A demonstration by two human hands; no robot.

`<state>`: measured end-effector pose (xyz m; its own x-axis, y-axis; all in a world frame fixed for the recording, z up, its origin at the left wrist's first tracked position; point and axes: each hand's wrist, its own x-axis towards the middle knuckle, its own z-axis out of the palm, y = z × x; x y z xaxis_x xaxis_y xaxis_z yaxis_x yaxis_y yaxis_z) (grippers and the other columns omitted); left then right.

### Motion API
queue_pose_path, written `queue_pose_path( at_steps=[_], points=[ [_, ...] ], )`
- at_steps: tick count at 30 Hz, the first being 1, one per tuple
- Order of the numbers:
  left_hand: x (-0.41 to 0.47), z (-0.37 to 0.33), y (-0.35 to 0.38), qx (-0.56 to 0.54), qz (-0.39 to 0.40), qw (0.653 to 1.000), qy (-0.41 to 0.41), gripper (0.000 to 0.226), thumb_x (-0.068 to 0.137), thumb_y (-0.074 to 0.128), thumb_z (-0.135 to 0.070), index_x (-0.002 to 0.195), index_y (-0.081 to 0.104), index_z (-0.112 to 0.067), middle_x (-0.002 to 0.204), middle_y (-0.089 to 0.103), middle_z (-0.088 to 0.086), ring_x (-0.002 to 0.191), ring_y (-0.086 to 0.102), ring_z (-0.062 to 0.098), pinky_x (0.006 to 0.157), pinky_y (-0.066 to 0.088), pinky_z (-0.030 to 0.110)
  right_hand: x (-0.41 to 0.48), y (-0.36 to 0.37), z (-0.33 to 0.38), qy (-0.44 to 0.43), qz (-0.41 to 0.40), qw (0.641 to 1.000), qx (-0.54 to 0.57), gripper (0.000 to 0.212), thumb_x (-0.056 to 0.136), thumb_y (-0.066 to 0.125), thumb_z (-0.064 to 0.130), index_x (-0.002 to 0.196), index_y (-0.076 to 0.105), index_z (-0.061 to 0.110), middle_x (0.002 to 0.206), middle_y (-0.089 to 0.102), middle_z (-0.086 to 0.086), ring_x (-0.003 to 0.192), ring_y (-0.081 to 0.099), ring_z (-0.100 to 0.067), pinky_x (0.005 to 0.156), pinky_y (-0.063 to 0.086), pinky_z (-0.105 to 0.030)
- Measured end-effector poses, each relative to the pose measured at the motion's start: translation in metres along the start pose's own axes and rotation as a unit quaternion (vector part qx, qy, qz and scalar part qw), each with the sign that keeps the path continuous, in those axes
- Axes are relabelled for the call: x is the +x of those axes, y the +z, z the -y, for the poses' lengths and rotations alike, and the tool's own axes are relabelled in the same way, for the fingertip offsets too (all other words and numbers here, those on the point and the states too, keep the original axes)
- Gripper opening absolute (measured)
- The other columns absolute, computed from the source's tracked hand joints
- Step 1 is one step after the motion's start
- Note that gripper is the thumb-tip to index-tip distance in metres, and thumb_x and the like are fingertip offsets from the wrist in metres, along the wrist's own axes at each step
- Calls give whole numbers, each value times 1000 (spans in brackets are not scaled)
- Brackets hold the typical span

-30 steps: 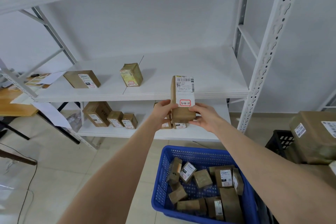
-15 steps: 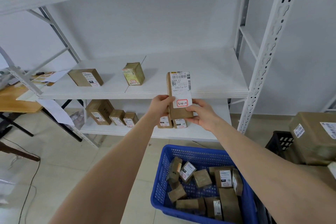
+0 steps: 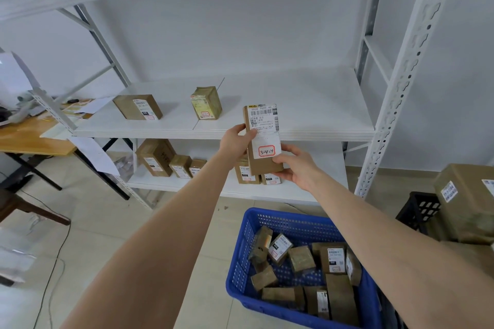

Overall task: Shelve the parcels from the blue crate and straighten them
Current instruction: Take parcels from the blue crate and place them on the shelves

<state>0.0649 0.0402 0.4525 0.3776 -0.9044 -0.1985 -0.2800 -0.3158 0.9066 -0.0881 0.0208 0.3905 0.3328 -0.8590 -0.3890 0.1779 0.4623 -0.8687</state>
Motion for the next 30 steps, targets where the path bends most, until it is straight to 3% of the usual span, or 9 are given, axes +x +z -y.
queue_pose_path(
  at_steps=[11, 15, 20, 25, 30],
  points=[
    [27, 32, -37, 12, 17, 1000, -10, 28, 97, 52, -18, 123, 57, -9, 115, 66, 9, 102, 66, 28, 88, 55, 43, 16, 47, -23, 6, -36, 999, -19, 44, 83, 66, -6, 119, 55, 17, 115, 65, -11, 105, 64, -30, 80, 58, -39],
    [44, 53, -65, 14, 45, 999, -14, 28, 97, 51, -16, 124, 57, -10, 118, 65, 9, 103, 65, 28, 88, 55, 43, 27, 79, -40, 15, -59, 998, -3, 50, 83, 64, -10, 126, 53, 12, 120, 62, -11, 108, 62, -32, 86, 56, -44],
    [73, 81, -103, 26, 67, 997, -19, 29, 97, 50, -15, 125, 57, -10, 120, 64, 10, 106, 63, 28, 88, 55, 41, 45, 124, -66, 16, -84, 996, 9, 43, 82, 66, -9, 116, 55, 16, 118, 63, -11, 105, 64, -30, 80, 57, -38],
    [95, 107, -130, 12, 94, 995, -28, 29, 99, 47, -12, 126, 56, -6, 122, 63, 10, 108, 63, 29, 86, 54, 38, 60, 157, -92, 20, -98, 995, 18, 48, 82, 66, -8, 123, 54, 14, 113, 65, -10, 100, 66, -27, 76, 58, -34],
    [120, 140, -134, -1, 114, 992, -59, 28, 99, 47, -12, 125, 56, -8, 122, 64, 11, 103, 64, 28, 89, 54, 44, 82, 165, -115, 53, -119, 991, 13, 52, 80, 68, -9, 125, 55, 13, 114, 66, -11, 103, 65, -28, 81, 58, -39]
  ],
)
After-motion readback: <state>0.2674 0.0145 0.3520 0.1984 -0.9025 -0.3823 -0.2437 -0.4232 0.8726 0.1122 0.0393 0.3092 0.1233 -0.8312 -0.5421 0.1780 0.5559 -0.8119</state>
